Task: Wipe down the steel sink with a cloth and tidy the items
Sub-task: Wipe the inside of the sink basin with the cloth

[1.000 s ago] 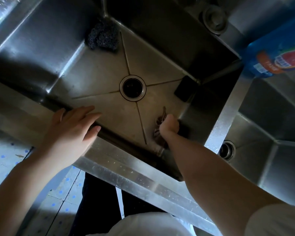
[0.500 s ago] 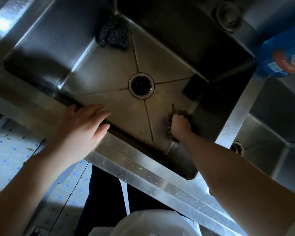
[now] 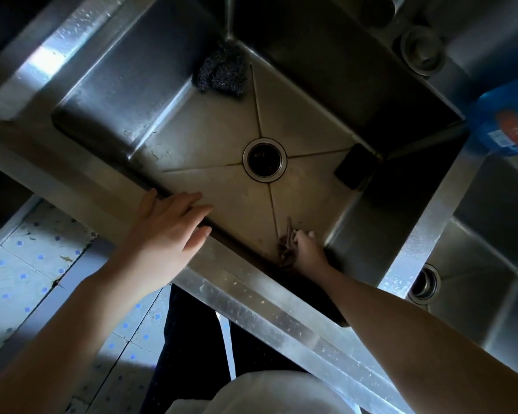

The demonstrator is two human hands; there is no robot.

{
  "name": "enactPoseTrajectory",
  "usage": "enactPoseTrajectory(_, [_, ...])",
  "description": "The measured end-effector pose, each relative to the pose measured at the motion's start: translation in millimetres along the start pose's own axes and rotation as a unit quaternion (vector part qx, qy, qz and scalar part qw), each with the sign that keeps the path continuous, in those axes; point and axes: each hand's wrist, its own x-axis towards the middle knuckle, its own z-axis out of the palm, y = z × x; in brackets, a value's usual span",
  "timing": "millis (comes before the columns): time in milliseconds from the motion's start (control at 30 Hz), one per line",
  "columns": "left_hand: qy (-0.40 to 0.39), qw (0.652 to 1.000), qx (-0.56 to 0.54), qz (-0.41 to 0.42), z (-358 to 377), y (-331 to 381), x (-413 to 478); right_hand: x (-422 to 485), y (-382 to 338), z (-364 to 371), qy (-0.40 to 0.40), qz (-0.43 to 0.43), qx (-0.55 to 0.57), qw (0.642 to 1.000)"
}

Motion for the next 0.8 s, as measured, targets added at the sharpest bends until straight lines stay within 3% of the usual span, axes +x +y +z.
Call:
enactPoseTrajectory(167, [0.016,1.0,0.012,0.016,2.1,-1.9,1.4,8.7,-36.9,1.5,-0.056,-0.184,0.004,0.981])
enactPoseTrajectory(267, [0.017,1.0,0.02,0.016,3.0,-1.9,1.8,18.4,-60.1,-3.3,-0.061,-0.25,-0.01,0.966])
enactPoseTrajectory(467, [0.016,1.0,0.013,-0.003,2.2,-1.3,1.2,63.1,-113.9,-37.7,-0.011,-0.252,0.021,0.968])
enactPoseTrajectory(600, [0.025,0.999,0.002,-0.02,0.2,-5.2,1.9,90.4,-120.9,-66.6,0.067,-0.239,-0.071,0.966])
enactPoseTrajectory(800, [0.045,0.998,0.015,-0.027,-2.5,-16.4,1.3,76.9,-83.9,-66.5,0.038,-0.288,-0.16,0.943])
